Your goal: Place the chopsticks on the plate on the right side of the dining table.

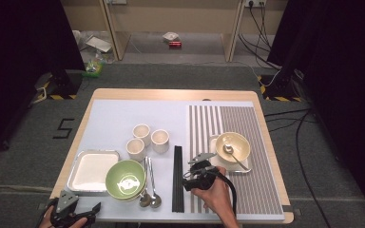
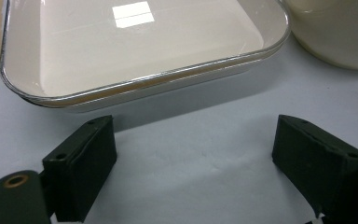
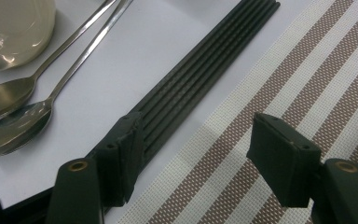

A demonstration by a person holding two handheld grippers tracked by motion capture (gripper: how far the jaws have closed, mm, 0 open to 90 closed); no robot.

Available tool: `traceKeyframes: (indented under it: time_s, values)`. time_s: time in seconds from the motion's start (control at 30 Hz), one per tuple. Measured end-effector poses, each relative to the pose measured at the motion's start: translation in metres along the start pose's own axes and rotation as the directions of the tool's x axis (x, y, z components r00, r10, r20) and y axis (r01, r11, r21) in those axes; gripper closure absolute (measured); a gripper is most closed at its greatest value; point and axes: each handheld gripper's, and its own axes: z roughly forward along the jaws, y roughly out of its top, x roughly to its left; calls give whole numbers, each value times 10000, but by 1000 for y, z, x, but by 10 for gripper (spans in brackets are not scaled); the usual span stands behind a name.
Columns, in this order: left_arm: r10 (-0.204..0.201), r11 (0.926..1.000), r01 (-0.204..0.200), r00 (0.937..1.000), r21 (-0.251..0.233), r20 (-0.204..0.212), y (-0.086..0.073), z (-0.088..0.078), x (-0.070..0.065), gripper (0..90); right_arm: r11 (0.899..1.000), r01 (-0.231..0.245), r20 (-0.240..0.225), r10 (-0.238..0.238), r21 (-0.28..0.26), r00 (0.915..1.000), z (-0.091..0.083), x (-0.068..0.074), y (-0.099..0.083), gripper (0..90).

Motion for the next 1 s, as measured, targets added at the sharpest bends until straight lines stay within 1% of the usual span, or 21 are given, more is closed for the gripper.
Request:
traceKeyframes:
  time_s: [0.07,0.1,0.17,0.3,0.47,0.53,0.67,0.73,0.8,0.83,0.87,1.0]
  values:
    - [45,10000,-45,10000,18,-17,0,0,0,123,9999,-137,-5,137,8,9999,0,0,0,362]
    - [52,10000,-52,10000,33,-15,0,0,0,123,10000,-93,58,93,-4,9999,0,0,0,362]
    - [40,10000,-40,10000,20,-18,0,0,0,123,10000,-75,-1,75,0,10000,0,0,1,364]
    - [43,10000,-43,10000,31,-14,0,0,0,123,9999,-44,31,44,91,10000,3,2,1,366]
    - [63,10000,-63,10000,59,-5,1,0,0,122,9996,23,210,-29,293,9998,10,5,1,374]
    - [62,10000,-62,10000,51,-6,0,0,0,123,9988,202,313,-216,438,9993,12,5,1,382]
    - [64,10000,-64,10000,60,-4,1,0,0,123,9987,170,434,-191,476,9989,14,4,1,389]
    - [64,10000,-64,10000,57,-3,1,0,0,123,9988,157,345,-172,457,9993,15,6,1,389]
    - [44,10000,-44,10000,30,-12,0,0,0,123,9985,178,372,-197,513,9991,16,6,1,393]
    - [45,10000,-45,10000,31,-14,0,0,0,123,9981,278,382,-299,550,9988,17,6,1,393]
    - [67,10000,-67,10000,67,-5,1,0,0,123,9982,207,377,-228,562,9990,18,7,1,393]
    - [49,10000,-49,10000,24,-15,0,0,0,123,9972,356,332,-378,653,9987,22,9,2,402]
